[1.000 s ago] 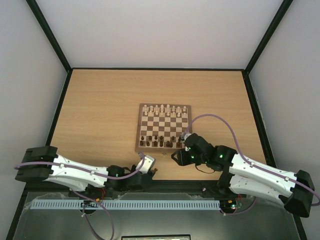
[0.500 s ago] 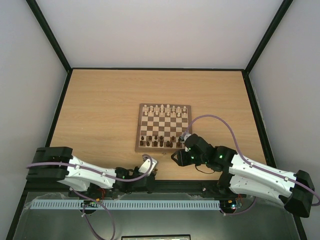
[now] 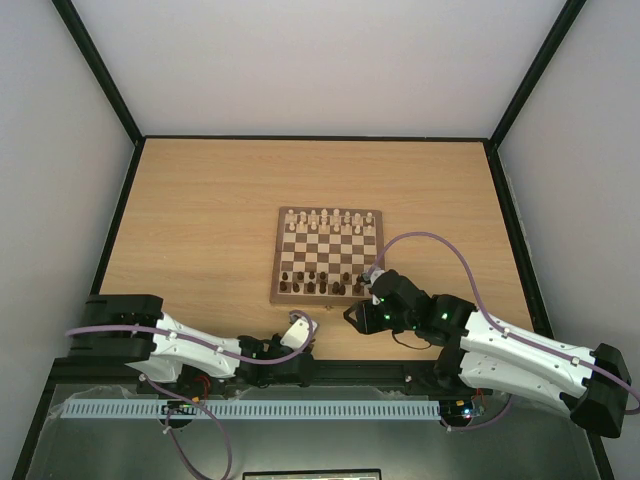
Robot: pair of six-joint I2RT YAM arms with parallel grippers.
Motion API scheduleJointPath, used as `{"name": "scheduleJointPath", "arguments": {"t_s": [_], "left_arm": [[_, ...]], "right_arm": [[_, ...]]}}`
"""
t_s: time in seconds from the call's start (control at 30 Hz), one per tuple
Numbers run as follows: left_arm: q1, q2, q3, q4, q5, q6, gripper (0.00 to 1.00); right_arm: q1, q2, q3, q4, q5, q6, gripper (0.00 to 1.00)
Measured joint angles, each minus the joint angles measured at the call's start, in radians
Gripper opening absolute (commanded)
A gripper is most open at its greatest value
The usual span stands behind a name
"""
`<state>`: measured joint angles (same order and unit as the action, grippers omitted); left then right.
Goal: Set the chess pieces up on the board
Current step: Pick up the chess piece at the center of the board.
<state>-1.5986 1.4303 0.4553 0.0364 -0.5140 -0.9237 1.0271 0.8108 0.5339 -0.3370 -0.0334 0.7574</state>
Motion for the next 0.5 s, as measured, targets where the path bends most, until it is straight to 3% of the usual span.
{"name": "scheduleJointPath", "arguments": {"t_s": [0.27, 0.5], "left_arm": [[0.011, 0.029, 0.006, 0.043, -0.003, 0.009, 0.04], [0.016, 0.034, 0.012, 0.045, -0.002, 0.011, 0.02]], "right_arm": [[0.0, -0.001, -0.002, 0.0, 0.0, 0.002, 0.34], [0.0, -0.001, -0.003, 0.0, -0.001, 0.003, 0.34]]}}
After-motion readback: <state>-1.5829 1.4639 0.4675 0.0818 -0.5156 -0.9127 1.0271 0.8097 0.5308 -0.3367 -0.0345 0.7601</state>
